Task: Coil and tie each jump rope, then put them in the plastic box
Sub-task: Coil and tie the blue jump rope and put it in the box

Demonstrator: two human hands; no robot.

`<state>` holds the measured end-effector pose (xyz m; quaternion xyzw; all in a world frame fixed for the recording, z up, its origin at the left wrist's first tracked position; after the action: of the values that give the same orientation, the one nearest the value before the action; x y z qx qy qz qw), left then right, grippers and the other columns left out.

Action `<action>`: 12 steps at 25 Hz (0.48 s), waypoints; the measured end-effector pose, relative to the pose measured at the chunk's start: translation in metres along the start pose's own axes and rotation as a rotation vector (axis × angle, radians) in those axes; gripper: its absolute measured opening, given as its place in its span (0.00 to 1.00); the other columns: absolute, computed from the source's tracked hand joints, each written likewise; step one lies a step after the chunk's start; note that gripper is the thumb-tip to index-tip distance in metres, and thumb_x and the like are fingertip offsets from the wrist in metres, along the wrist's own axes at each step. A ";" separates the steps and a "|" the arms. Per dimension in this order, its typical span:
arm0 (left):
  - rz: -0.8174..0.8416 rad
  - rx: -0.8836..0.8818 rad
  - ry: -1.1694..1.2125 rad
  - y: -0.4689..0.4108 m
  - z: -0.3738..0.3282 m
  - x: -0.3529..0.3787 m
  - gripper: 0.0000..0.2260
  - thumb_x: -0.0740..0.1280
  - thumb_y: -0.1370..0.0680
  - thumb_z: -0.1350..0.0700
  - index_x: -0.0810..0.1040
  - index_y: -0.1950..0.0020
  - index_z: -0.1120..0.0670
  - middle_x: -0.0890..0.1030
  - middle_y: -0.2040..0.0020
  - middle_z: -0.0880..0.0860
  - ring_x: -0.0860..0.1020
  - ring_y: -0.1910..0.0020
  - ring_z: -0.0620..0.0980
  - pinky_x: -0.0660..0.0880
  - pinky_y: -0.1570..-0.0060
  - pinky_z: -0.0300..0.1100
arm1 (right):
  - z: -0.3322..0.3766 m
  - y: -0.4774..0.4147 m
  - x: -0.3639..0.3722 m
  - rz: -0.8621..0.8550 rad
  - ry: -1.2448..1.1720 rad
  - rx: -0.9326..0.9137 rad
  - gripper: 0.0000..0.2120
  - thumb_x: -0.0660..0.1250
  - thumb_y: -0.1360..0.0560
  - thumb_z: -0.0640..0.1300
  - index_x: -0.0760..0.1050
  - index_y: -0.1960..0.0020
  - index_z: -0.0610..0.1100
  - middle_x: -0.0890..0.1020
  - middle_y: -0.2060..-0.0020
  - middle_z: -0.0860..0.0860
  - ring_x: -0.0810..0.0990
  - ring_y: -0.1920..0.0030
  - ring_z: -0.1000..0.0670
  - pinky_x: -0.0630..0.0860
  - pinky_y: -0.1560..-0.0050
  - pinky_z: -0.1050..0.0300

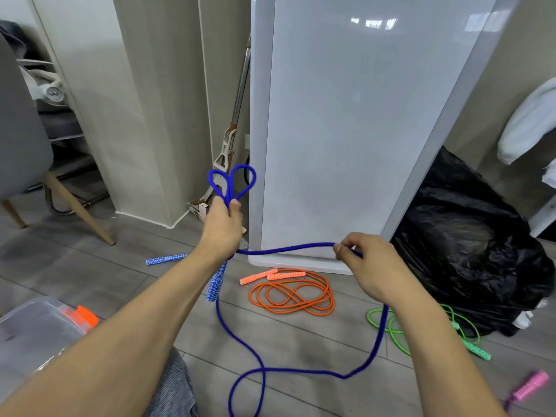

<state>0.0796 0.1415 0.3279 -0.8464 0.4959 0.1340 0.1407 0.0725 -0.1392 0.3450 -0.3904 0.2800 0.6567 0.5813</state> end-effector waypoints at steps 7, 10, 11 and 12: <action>0.410 -0.054 0.226 0.044 -0.019 0.044 0.08 0.55 0.15 0.53 0.68 0.44 0.58 0.86 0.55 0.53 0.66 0.74 0.47 0.66 0.72 0.42 | 0.041 0.008 0.028 0.005 -0.128 -0.118 0.09 0.60 0.18 0.52 0.75 0.54 0.50 0.80 0.63 0.52 0.76 0.62 0.52 0.72 0.61 0.55; 0.539 -0.054 0.263 0.065 -0.031 0.056 0.09 0.55 0.15 0.55 0.68 0.43 0.60 0.86 0.57 0.54 0.66 0.72 0.49 0.65 0.72 0.40 | 0.041 0.007 0.026 -0.133 -0.206 -0.064 0.10 0.59 0.18 0.52 0.74 0.53 0.49 0.80 0.63 0.52 0.77 0.62 0.50 0.73 0.61 0.52; 0.571 -0.049 0.264 0.070 -0.034 0.059 0.09 0.54 0.14 0.55 0.68 0.43 0.59 0.86 0.59 0.53 0.66 0.71 0.49 0.66 0.71 0.40 | 0.040 0.007 0.023 -0.179 -0.228 -0.050 0.10 0.59 0.17 0.51 0.74 0.53 0.49 0.81 0.63 0.52 0.78 0.62 0.50 0.73 0.61 0.53; 0.591 -0.043 0.267 0.074 -0.036 0.061 0.08 0.54 0.14 0.55 0.69 0.42 0.58 0.86 0.60 0.53 0.66 0.71 0.49 0.67 0.71 0.39 | 0.039 0.006 0.020 -0.213 -0.245 -0.037 0.10 0.59 0.17 0.51 0.74 0.53 0.49 0.81 0.63 0.53 0.78 0.61 0.51 0.73 0.62 0.54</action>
<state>0.0463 0.0442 0.3313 -0.6785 0.7314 0.0672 0.0117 0.0585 -0.0974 0.3485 -0.3455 0.1516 0.6391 0.6703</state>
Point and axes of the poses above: each hand's wrist, its own y-axis away from the middle knuckle, its own x-axis out of the palm, z = x × y, the point moved 6 cm from there along -y, towards the middle knuckle
